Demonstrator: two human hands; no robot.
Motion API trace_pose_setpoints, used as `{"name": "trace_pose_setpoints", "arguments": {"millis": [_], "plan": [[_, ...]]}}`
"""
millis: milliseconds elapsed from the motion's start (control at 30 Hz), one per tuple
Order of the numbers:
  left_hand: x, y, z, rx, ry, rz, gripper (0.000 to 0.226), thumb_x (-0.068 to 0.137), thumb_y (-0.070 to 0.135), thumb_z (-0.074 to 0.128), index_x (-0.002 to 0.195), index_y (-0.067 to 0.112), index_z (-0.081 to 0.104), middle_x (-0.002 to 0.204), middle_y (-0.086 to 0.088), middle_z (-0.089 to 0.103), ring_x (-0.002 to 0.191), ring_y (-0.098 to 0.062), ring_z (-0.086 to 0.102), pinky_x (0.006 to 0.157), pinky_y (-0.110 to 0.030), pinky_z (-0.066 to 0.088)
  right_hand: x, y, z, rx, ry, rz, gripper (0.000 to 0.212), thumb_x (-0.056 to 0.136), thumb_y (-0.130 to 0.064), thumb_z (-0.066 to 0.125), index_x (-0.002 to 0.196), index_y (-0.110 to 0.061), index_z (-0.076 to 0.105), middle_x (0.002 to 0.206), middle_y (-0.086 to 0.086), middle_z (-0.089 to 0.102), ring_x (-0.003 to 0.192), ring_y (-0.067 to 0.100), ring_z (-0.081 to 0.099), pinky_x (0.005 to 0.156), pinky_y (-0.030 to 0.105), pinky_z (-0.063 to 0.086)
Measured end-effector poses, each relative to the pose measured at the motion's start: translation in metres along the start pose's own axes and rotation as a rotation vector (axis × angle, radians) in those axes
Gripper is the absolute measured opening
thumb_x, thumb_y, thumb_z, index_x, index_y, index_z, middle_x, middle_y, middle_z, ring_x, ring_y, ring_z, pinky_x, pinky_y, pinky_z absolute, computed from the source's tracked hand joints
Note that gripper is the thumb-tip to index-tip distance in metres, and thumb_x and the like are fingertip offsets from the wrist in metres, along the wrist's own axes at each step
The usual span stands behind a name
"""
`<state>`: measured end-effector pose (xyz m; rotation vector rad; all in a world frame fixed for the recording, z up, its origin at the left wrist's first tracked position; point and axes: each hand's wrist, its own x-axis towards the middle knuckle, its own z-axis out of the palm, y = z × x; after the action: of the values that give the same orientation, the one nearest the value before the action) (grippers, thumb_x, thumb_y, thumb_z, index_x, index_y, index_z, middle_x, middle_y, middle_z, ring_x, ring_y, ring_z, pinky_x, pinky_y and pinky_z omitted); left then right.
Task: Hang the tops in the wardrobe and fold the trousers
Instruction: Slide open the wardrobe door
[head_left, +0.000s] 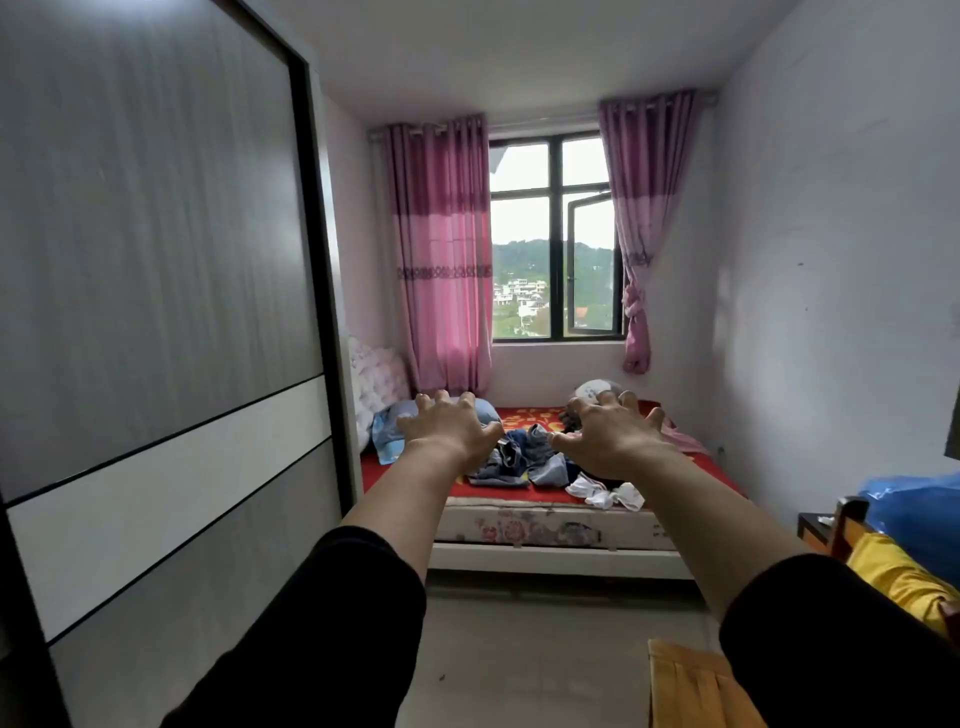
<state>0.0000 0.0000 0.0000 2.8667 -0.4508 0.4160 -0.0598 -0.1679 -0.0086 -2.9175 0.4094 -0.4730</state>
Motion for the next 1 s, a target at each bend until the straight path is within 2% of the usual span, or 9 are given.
{"name": "trace_pose_setpoints", "arguments": {"millis": [533, 800, 1000], "plan": [[0.077, -0.002, 0.037, 0.022, 0.042, -0.051, 0.063, 0.092, 0.053, 0.038, 0.146, 0.021, 0.031, 0.151, -0.011, 0.031, 0.137, -0.032, 0.026, 0.107, -0.050, 0.032, 0.087, 0.002, 0.031, -0.039, 0.037, -0.059, 0.063, 0.090, -0.056, 0.047, 0.143, -0.023, 0.036, 0.149, 0.009, 0.033, 0.138, 0.033, 0.024, 0.109, 0.057, 0.021], [0.160, -0.065, 0.061, 0.084, 0.093, -0.120, 0.057, 0.092, 0.048, 0.042, 0.140, 0.018, 0.038, 0.142, -0.012, 0.039, 0.131, -0.032, 0.032, 0.102, -0.048, 0.036, 0.187, -0.045, 0.084, 0.020, 0.030, -0.153, 0.063, 0.089, -0.056, 0.051, 0.140, -0.022, 0.037, 0.143, 0.009, 0.039, 0.133, 0.031, 0.032, 0.106, 0.056, 0.026], [0.259, -0.128, 0.070, 0.168, 0.240, -0.188, 0.051, 0.092, 0.042, 0.040, 0.135, 0.014, 0.043, 0.138, -0.013, 0.041, 0.128, -0.031, 0.033, 0.100, -0.046, 0.035, 0.290, -0.099, 0.123, 0.062, 0.090, -0.251, 0.066, 0.088, -0.054, 0.054, 0.140, -0.018, 0.035, 0.143, 0.010, 0.039, 0.132, 0.032, 0.033, 0.106, 0.054, 0.027]]}}
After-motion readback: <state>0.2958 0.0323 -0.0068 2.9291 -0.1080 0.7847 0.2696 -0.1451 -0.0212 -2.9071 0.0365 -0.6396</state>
